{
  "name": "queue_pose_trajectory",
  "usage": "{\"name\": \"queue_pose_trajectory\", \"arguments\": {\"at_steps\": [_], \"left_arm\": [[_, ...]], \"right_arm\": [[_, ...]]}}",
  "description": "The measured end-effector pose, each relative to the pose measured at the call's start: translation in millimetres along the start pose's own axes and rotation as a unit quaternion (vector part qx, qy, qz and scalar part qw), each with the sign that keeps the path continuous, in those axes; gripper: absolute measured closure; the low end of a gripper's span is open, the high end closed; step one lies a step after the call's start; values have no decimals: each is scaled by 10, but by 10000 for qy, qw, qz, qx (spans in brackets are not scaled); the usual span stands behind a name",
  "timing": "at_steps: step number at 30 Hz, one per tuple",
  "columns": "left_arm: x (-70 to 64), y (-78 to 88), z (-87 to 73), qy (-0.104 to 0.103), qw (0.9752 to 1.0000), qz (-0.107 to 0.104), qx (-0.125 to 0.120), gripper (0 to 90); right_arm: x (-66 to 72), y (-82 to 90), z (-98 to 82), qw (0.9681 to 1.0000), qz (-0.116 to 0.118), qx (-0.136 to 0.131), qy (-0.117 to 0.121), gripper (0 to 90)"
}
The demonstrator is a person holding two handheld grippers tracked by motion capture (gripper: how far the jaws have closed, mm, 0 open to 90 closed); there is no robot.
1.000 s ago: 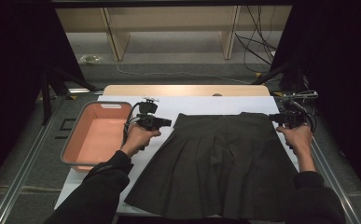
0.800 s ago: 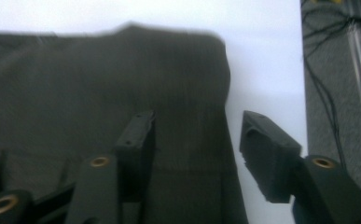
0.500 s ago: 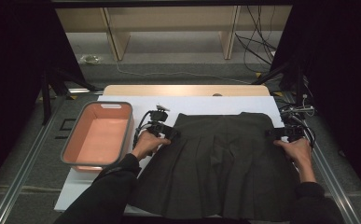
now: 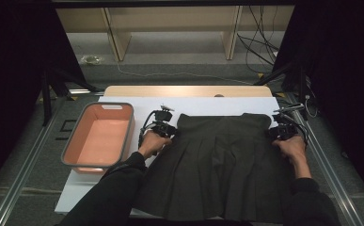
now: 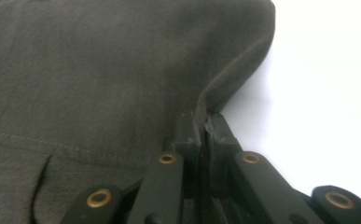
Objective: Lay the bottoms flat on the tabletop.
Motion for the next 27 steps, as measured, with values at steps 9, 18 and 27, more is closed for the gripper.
{"name": "queue_pose_trajectory", "arguments": {"at_steps": [9,18,27], "left_arm": [[-103,508,376,-7,9965,-279,-793,863],[-121,862,690,96,9907,-249,-1335,856],[-5,680,461,227,9948,-10,-992,585]], "right_arm": [[-140,477,413,9962,-402,-769,58,866],[-37,760,966,9876,-702,-1389,220,842],[1,723,894,9893,-667,-1298,55,612]]}}
Point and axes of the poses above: each handheld gripper's, and its own axes: y roughly backward along the jaws, z roughly out of its top, x roughly to its left, the point moved 9 cm from there along -y, roughly forward along the jaws, and after that the axes turned 13 degrees about y, right-handed, at the moved point
